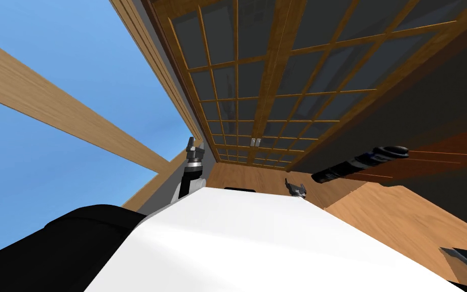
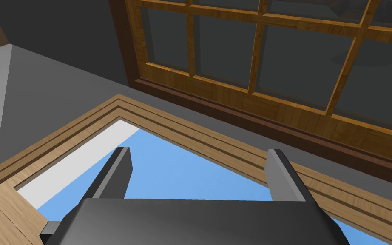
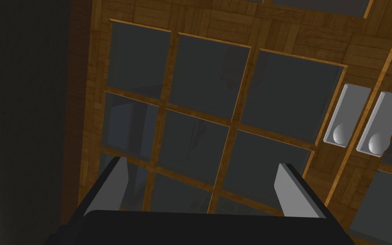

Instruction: Pull the door open

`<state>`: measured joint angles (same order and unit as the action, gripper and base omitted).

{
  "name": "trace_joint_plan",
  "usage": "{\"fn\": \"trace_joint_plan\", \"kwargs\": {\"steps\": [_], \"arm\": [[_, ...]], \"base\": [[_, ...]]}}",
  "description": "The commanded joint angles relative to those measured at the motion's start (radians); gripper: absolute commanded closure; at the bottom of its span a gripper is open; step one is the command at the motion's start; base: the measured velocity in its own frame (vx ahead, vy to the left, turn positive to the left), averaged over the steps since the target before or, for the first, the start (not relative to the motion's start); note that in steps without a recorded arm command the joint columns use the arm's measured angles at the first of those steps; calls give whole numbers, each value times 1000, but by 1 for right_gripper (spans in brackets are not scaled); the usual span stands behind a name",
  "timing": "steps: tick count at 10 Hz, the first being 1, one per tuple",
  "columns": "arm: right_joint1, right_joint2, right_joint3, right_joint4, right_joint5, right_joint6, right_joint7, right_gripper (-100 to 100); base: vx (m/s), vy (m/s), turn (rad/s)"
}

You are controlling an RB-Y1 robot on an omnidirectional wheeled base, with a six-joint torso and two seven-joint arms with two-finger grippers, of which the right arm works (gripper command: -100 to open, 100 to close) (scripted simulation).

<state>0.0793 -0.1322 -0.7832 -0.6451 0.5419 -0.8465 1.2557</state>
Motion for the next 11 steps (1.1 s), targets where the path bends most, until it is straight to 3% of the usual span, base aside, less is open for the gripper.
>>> {"fn": "trace_joint_plan", "kwargs": {"steps": [1, 6, 11], "arm": [[-6, 11, -23, -6, -19, 15, 14, -100], [-71, 41, -61, 19, -56, 23, 58, -100], [-142, 73, -58, 24, -65, 22, 77, -100]], "base": [[88, -90, 226], [162, -61, 213], [185, -43, 154]]}}
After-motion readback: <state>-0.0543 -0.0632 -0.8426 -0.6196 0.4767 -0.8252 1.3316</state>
